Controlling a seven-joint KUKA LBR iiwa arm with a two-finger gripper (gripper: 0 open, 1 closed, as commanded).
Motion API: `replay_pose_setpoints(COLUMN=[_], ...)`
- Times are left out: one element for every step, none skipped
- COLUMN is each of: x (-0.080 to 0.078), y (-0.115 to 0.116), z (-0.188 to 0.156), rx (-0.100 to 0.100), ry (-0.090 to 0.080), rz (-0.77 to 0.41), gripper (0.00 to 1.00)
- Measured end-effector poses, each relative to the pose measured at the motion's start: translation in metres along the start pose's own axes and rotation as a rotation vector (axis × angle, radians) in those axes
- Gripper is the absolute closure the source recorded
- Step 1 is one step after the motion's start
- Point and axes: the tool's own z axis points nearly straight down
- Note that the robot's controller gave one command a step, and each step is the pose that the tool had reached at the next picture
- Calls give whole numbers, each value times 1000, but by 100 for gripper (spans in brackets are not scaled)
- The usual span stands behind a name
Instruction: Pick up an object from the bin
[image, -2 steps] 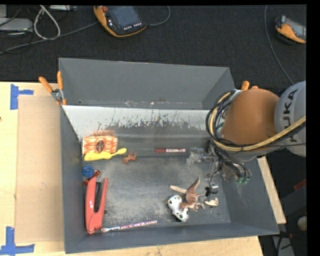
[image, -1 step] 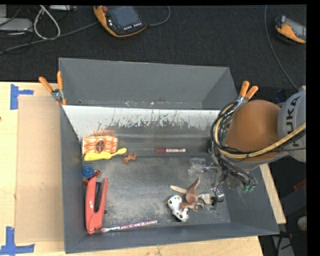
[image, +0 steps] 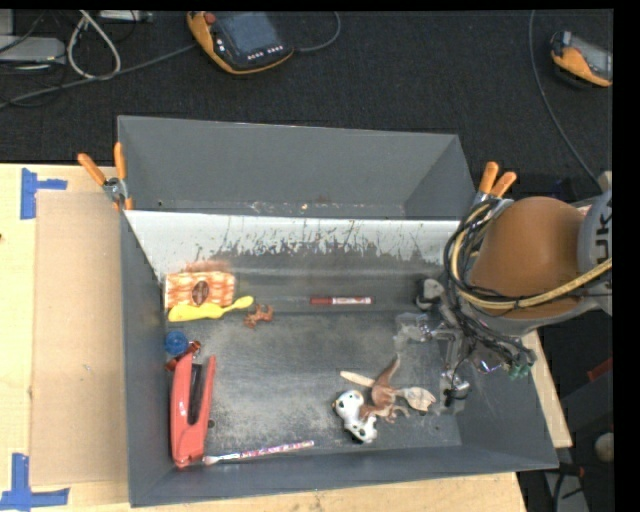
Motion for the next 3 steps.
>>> replay_pose_setpoints(x=[29,38,-9], y=[-1,11,10], z=[41,61,65], rx=[-2,7,-3], ry=[-2,-20,-1], rz=[-241,-272,-222], gripper=[0,0,0])
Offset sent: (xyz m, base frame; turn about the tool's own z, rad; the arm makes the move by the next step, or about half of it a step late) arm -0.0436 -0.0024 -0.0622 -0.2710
